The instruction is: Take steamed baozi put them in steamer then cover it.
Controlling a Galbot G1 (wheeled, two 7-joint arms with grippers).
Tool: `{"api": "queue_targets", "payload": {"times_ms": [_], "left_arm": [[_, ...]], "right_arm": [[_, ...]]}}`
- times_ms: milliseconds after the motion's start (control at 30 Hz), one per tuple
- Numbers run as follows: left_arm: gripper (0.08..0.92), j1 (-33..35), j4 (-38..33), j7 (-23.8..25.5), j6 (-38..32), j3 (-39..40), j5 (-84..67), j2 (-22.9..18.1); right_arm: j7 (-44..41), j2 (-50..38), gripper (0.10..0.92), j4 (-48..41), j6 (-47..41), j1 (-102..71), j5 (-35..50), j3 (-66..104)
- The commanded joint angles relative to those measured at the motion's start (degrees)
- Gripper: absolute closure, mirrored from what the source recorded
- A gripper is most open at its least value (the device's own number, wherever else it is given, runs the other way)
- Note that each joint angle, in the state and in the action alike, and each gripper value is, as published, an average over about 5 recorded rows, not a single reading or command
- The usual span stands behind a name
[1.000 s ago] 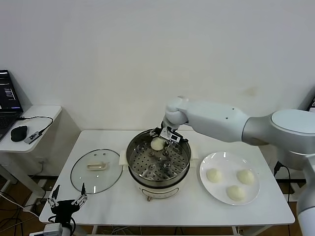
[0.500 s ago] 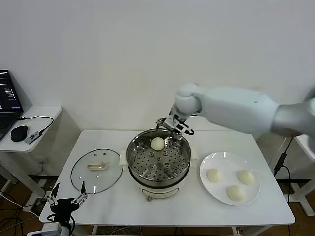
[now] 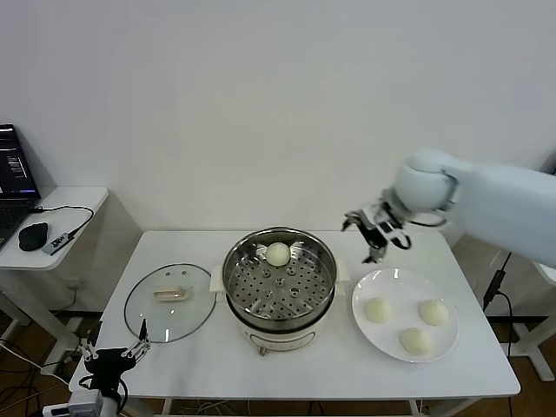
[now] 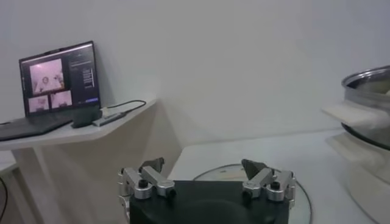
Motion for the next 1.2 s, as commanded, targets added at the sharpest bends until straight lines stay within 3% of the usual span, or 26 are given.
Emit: {"api": "queue_targets", "payload": {"times_ms": [33, 600, 1200], "left_arm": [[0.177, 0.0, 0.1, 0.0, 0.0, 0.0, -0.3, 0.4], [0.177, 0.1, 0.6, 0.1, 0.1, -1.5, -0.3, 0.1], [0.177, -0.1, 1.6, 0.1, 0.1, -2.0, -0.3, 0.0]], "right_arm": [[0.4, -10.3, 0.203, 4.6, -4.1, -6.8, -1.6, 1.9], [2.6, -1.5, 0.203, -10.8, -3.7, -34.3, -11.0, 21.1], [2.8, 7.3, 0.207, -18.6, -2.5, -37.5, -12.0, 22.8]]}}
